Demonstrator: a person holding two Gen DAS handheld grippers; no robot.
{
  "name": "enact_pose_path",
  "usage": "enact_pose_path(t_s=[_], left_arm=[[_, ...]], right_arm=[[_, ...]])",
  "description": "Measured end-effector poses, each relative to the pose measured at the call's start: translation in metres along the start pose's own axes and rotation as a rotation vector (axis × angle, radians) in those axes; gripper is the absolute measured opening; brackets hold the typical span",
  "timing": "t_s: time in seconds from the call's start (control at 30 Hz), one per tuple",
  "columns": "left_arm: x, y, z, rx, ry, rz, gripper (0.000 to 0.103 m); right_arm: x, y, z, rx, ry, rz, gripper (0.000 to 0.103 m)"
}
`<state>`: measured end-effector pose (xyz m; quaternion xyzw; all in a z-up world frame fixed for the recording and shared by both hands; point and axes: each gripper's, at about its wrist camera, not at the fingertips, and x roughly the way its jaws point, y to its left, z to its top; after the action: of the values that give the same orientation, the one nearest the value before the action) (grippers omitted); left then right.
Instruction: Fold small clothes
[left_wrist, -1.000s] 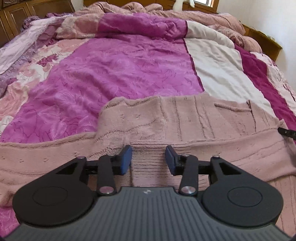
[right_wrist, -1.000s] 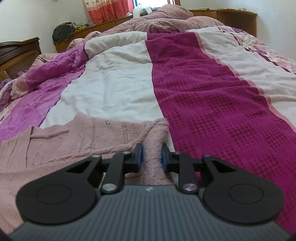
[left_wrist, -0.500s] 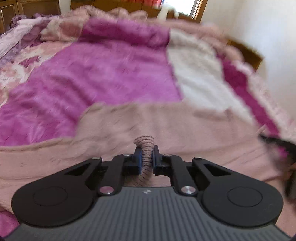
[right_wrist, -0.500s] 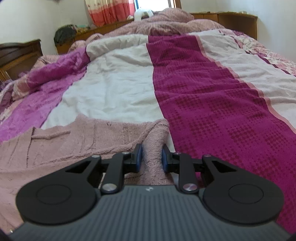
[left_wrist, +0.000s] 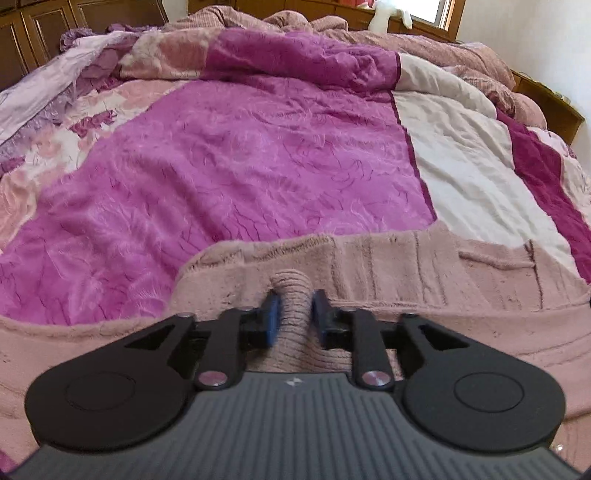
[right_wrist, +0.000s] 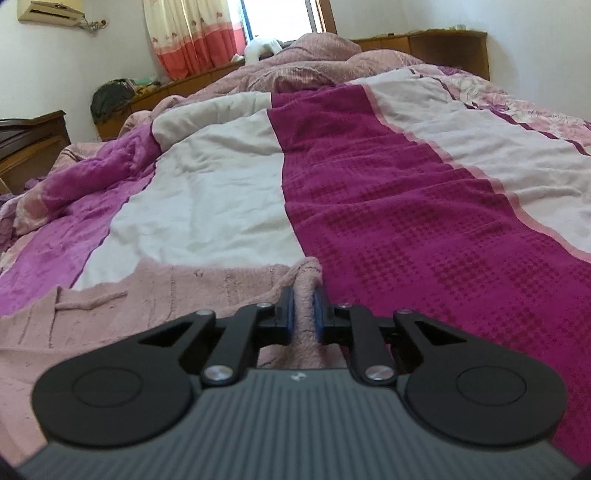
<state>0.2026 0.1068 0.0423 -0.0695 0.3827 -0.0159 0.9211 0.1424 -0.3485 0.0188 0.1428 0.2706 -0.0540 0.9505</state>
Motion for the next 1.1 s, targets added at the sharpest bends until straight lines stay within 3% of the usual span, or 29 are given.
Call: enact_pose_path(t_s=[0.07, 0.27, 0.4, 0.5, 0.63, 0.77, 0.93, 1.1], left_arm=[[-0.01, 0.006, 0.003, -0.044, -0.004, -0.029, 0.049], [-0.064, 0.016, -0.001, -0.075, -0.041, -0.075, 0.057], [-0.091, 0.015, -0.016, -0.083, -0.016, -0.104, 0.057], [-0.096, 0.014, -0.03, -0.128, 0.018, -0.154, 0.058], [-0.082, 0.015, -0.043, -0.245, 0.073, -0.174, 0.058], [-0.063, 0.023, -0.051, -0.378, 0.1, -0.184, 0.058], [-0.055, 0.025, -0.05, -0.451, 0.062, -0.168, 0.058], [-0.045, 0.025, -0.046, -0.482, 0.037, -0.158, 0.058]], right_arm=[[-0.005, 0.001, 0.003, -0.001, 0.009, 0.007, 0.021], [-0.039, 0.012, 0.011, -0.071, -0.013, 0.044, 0.042], [-0.065, 0.021, 0.015, -0.156, 0.0, 0.056, 0.046], [-0.083, 0.022, 0.013, -0.203, 0.007, 0.031, 0.055], [-0.102, 0.017, 0.004, -0.219, 0.034, 0.067, 0.055], [-0.118, 0.025, -0.021, -0.351, 0.099, 0.132, 0.055], [-0.122, 0.034, -0.05, -0.514, 0.166, 0.082, 0.055], [-0.118, 0.043, -0.063, -0.608, 0.166, 0.054, 0.055]])
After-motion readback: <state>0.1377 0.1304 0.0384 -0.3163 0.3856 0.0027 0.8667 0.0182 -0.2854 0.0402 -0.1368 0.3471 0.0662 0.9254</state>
